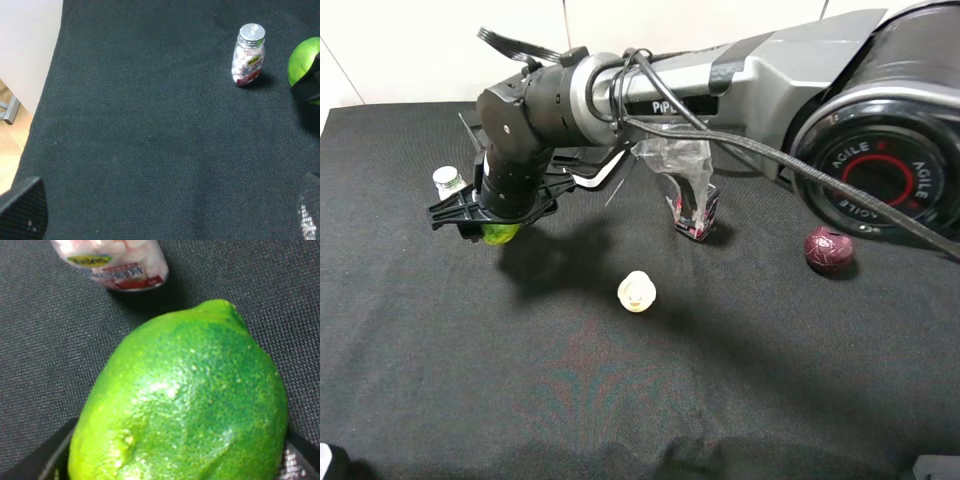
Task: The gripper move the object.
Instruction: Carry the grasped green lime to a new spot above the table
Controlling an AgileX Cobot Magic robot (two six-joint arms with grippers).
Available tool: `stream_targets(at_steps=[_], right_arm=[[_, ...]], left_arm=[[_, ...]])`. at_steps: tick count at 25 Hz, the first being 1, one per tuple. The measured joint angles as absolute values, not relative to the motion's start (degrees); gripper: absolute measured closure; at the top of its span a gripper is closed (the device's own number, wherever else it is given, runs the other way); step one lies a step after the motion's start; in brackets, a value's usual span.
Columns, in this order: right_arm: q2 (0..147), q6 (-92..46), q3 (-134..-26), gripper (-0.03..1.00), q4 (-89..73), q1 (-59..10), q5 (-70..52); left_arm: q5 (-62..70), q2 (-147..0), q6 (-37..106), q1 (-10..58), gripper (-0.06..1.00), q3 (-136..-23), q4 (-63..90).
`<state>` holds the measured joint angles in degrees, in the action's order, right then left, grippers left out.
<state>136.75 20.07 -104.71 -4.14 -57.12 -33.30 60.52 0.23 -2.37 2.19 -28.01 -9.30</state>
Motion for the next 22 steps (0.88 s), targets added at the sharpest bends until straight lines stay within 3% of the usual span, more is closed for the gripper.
stream_targets(at_steps=[22], right_arm=[[138.5,20.1,-104.7,0.47,-8.1,-58.5,-30.7]], left_arm=[[60.5,0.2,-2.4,2.2,-0.05,-28.0,-9.3]])
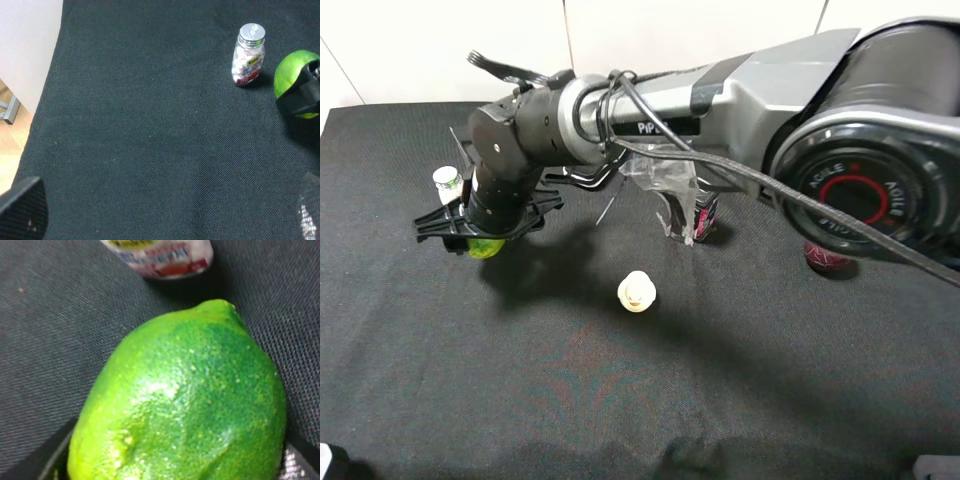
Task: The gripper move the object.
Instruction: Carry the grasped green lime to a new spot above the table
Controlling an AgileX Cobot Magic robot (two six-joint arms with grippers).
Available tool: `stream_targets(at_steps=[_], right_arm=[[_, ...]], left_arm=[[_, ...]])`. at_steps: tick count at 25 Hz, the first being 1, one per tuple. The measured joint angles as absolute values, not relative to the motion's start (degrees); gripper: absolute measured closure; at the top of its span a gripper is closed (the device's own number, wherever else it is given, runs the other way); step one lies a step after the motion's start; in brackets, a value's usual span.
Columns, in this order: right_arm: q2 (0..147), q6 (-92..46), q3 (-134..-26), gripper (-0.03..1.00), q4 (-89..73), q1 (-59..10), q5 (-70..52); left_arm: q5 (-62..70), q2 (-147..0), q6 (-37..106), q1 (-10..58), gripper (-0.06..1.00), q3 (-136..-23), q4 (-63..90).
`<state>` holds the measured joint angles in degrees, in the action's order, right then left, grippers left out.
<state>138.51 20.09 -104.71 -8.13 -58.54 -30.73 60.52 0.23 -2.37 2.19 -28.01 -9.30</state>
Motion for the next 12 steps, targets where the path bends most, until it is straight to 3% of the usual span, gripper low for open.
stream_targets(at_steps=[10,12], right_arm=[[139.2,20.1,-104.7,0.47,-9.2,-58.5,-30.2],[139.2,20.1,-104.7,0.43,-9.2,-58.5,-29.8]], left_arm=[[60.5,0.2,-2.4,2.2,-0.05,-28.0,-9.3],[60.5,0.2,-2.4,2.2,-0.05,-28.0,-9.3]])
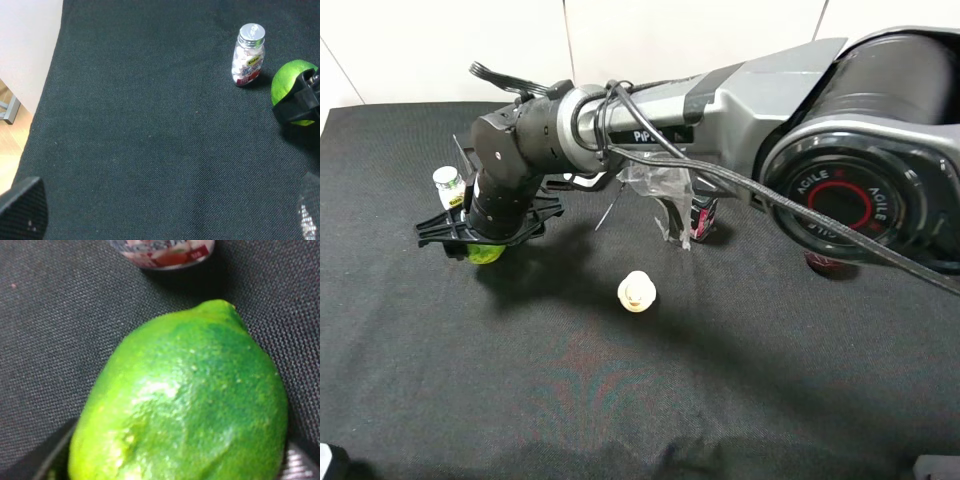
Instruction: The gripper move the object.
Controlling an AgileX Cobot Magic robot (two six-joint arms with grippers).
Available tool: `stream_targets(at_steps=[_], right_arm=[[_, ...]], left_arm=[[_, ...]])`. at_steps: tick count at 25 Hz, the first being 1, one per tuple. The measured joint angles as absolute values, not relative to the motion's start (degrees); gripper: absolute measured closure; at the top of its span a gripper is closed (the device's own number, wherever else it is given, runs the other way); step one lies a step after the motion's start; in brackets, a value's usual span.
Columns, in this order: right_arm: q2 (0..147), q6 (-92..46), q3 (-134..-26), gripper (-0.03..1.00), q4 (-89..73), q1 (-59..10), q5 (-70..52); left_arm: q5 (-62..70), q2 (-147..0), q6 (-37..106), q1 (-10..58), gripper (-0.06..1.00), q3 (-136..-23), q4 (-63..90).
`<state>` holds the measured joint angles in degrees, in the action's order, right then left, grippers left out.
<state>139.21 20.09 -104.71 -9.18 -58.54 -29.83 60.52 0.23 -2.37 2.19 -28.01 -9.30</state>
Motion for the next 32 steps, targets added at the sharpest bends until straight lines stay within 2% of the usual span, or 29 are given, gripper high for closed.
stream_targets(at_steps=[3,6,16,32], right_arm=[[139.2,19.6,-104.7,0.31,-9.2,-58.5,-29.4],[139.2,18.8,-104.7,0.28,-9.2,-58.5,-29.4],[139.2,18.6,-104.7,0.27,-9.2,-58.5,-29.5],[133.0,17.5,-104.8,0.27,-6.5,-58.5,-38.9]], left_arm=[[60.5,0.2,-2.4,2.2,-0.05,-28.0,-9.3],[60.5,0.2,-2.4,2.2,-0.05,-28.0,-9.3],[60.5,0.2,-2.4,2.2,-0.05,-28.0,-9.3],[60.5,0.2,-2.4,2.2,-0.05,-28.0,-9.3]])
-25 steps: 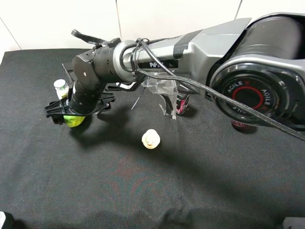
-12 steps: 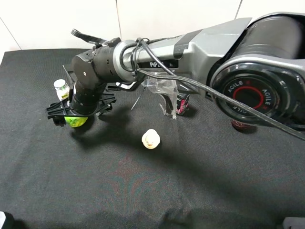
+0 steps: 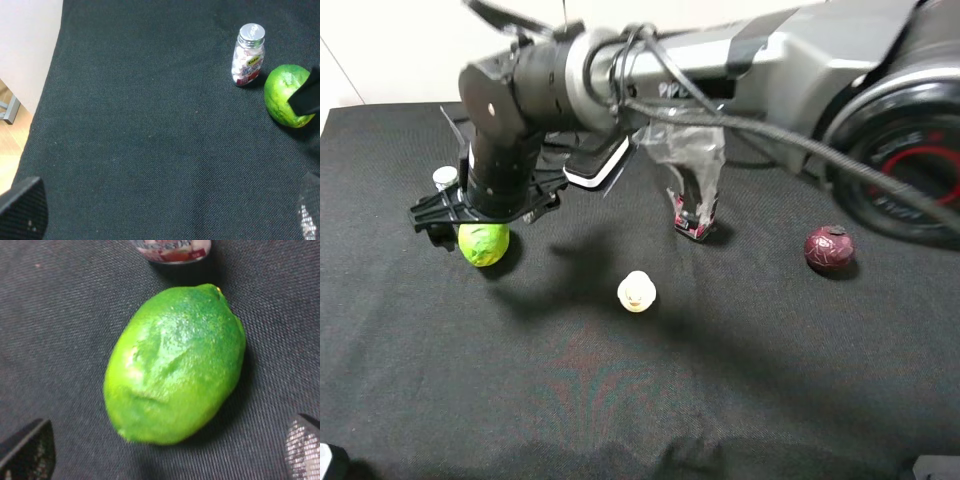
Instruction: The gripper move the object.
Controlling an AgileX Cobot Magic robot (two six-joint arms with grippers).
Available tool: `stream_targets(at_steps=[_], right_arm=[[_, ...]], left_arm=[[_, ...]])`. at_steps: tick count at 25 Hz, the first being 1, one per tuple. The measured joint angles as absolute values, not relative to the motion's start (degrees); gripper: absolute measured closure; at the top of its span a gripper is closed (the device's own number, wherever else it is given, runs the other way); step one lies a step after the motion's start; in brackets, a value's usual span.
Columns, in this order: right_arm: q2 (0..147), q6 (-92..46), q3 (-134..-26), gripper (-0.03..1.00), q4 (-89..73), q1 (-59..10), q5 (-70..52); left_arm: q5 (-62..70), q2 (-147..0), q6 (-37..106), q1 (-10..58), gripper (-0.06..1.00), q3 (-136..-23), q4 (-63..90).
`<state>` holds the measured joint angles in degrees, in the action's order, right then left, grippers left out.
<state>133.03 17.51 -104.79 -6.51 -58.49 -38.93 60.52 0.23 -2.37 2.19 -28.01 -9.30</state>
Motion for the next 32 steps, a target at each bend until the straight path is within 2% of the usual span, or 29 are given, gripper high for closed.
stream_targets(at_steps=[22,32], right_arm=[[119.5,15.4,-104.9,0.27,-4.0,-58.4,-63.8],[112.5,11.3,-104.9,0.27,-3.9,-55.7,-69.5]], left_arm=[[60.5,0.2,-2.4,2.2,-0.05,-28.0,-9.3],[60.5,0.2,-2.4,2.2,-0.05,-28.0,-9.3]])
